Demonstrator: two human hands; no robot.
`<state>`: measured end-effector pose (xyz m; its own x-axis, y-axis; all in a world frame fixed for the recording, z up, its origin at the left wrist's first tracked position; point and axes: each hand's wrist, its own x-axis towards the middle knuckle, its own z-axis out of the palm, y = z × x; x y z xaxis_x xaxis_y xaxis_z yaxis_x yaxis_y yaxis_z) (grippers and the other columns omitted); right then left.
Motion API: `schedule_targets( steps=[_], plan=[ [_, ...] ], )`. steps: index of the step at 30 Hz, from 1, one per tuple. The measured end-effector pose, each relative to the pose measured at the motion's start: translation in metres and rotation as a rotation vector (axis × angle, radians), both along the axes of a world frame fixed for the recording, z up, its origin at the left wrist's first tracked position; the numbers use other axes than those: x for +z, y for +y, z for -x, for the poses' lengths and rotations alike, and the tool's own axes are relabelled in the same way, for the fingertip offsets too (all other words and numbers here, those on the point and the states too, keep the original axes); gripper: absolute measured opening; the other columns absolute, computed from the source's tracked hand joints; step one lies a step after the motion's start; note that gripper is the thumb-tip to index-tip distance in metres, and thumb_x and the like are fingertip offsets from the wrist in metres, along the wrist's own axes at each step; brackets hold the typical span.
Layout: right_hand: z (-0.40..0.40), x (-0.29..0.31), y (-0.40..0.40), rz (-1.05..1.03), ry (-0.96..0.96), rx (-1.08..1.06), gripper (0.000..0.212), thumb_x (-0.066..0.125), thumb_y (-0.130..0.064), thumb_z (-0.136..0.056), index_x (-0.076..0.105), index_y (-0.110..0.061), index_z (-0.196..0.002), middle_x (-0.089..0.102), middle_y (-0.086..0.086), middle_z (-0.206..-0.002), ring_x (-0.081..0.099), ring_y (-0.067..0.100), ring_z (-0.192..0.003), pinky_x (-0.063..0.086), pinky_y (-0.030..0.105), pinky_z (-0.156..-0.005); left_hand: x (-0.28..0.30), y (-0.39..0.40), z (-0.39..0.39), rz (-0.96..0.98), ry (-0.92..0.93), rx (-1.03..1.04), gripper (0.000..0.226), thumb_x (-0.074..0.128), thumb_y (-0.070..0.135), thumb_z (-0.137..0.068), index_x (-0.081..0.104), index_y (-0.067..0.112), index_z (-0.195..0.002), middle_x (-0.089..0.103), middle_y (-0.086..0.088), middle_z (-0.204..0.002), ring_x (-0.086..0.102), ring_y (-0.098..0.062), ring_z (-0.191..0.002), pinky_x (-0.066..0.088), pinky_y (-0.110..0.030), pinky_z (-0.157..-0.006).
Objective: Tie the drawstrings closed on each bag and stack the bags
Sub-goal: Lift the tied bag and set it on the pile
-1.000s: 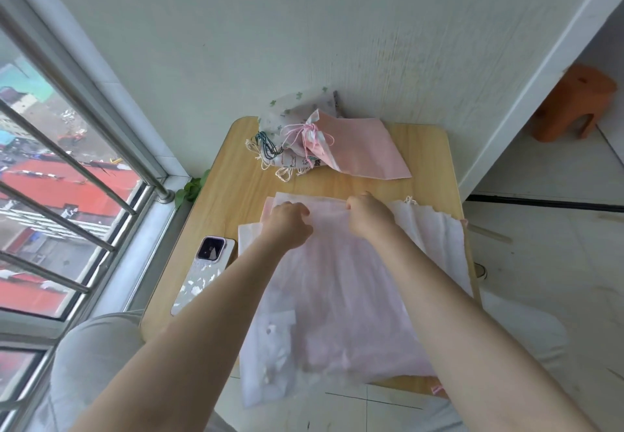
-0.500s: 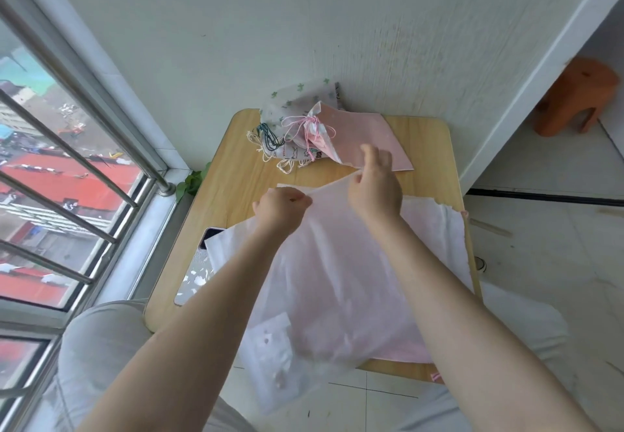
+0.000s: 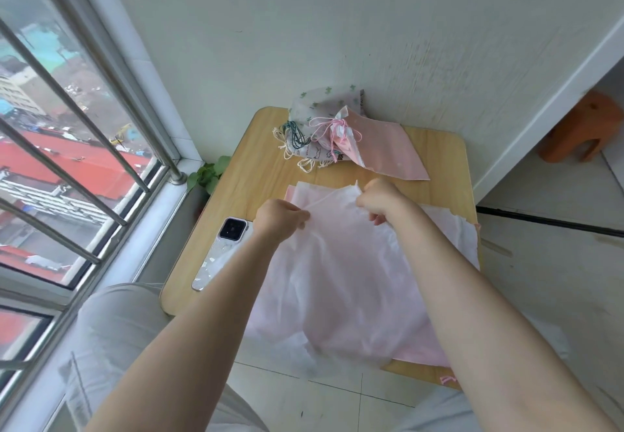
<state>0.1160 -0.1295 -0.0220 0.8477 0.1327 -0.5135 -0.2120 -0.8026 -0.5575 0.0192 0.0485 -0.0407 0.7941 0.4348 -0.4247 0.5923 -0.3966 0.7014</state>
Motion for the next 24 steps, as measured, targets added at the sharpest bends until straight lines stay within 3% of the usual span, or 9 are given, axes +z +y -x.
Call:
schedule_targets(
  steps=[3,5,8,10,13,16,19,21,24],
  plan=[
    [0.004,-0.001,0.006,-0.045,0.018,-0.003,0.030,0.041,-0.001,-0.092,0.049,-0.004,-0.121,0.058,0.017,-0.088,0.061,0.028,-0.054,0.050,0.031,-0.050,-0.002,0.005,0.007,0.064,-0.044,0.024,0.019,0.070,0.023,-0.082,0.075,0.009,-0.069,0.058,0.003,-0.057,0.042,-0.016,-0.053,0.034,-0.024,-0.050],
    [0.006,0.003,0.013,-0.109,-0.068,-0.018,0.036,0.034,0.004,-0.090,0.048,-0.015,-0.117,0.055,0.014,-0.107,0.069,0.031,-0.060,0.057,0.037,-0.054,-0.003,0.008,0.012,0.111,-0.036,0.012,0.017,0.071,0.021,-0.081,0.074,0.010,-0.068,0.062,0.002,-0.061,0.046,-0.016,-0.058,0.038,-0.023,-0.052],
    [0.012,0.012,0.024,-0.057,-0.337,0.155,0.029,0.040,0.005,-0.086,0.052,-0.019,-0.097,0.056,0.007,-0.098,0.069,0.035,-0.078,0.059,0.045,-0.072,0.000,0.017,0.017,0.139,0.099,-0.184,0.017,0.074,0.029,-0.080,0.075,0.013,-0.075,0.063,0.004,-0.061,0.051,-0.013,-0.060,0.040,-0.022,-0.056],
    [0.018,0.015,0.034,-0.061,-0.428,0.300,0.023,0.045,0.000,-0.088,0.058,-0.018,-0.092,0.057,0.006,-0.091,0.066,0.034,-0.083,0.055,0.040,-0.072,0.001,0.025,0.016,0.165,0.130,-0.262,0.036,0.073,0.050,-0.079,0.075,0.015,-0.086,0.069,0.002,-0.074,0.060,-0.016,-0.069,0.047,-0.027,-0.064],
    [0.031,0.014,0.051,-0.077,-0.447,0.473,0.023,0.048,-0.009,-0.094,0.069,-0.014,-0.102,0.059,0.006,-0.087,0.062,0.030,-0.085,0.041,0.027,-0.066,0.003,0.037,0.009,0.429,-0.006,-0.021,0.066,0.054,0.072,-0.083,0.070,0.014,-0.110,0.070,-0.002,-0.102,0.065,-0.018,-0.088,0.051,-0.031,-0.075],
    [0.048,0.007,0.069,-0.111,-0.514,0.615,0.033,0.048,-0.012,-0.098,0.067,-0.018,-0.124,0.064,0.015,-0.111,0.059,0.030,-0.105,0.042,0.027,-0.082,0.007,0.040,0.005,0.657,-0.172,0.134,0.055,0.046,0.060,-0.093,0.072,0.013,-0.103,0.071,-0.001,-0.098,0.062,-0.018,-0.089,0.045,-0.032,-0.080],
    [0.060,-0.006,0.079,-0.016,-0.519,0.659,0.031,0.045,-0.007,-0.098,0.066,-0.009,-0.120,0.060,0.017,-0.117,0.057,0.032,-0.111,0.042,0.029,-0.084,0.012,0.040,0.008,0.602,-0.361,0.193,0.028,0.057,0.036,-0.096,0.073,0.015,-0.088,0.072,0.001,-0.088,0.061,-0.016,-0.084,0.043,-0.032,-0.080],
    [0.066,-0.015,0.080,0.048,-0.504,0.626,0.028,0.042,-0.008,-0.098,0.062,-0.007,-0.118,0.058,0.015,-0.112,0.058,0.034,-0.107,0.046,0.035,-0.083,0.020,0.037,0.012,0.530,-0.427,0.182,0.024,0.057,0.030,-0.096,0.071,0.016,-0.082,0.071,0.002,-0.083,0.060,-0.012,-0.078,0.039,-0.029,-0.069],
    [0.072,-0.023,0.078,0.041,-0.467,0.578,0.041,0.038,-0.004,-0.096,0.046,-0.012,-0.135,0.052,0.012,-0.123,0.057,0.031,-0.109,0.045,0.034,-0.082,0.030,0.027,0.019,0.495,-0.502,0.130,0.024,0.058,0.024,-0.095,0.068,0.013,-0.076,0.069,-0.001,-0.073,0.059,-0.014,-0.070,0.036,-0.026,-0.055]
  ],
)
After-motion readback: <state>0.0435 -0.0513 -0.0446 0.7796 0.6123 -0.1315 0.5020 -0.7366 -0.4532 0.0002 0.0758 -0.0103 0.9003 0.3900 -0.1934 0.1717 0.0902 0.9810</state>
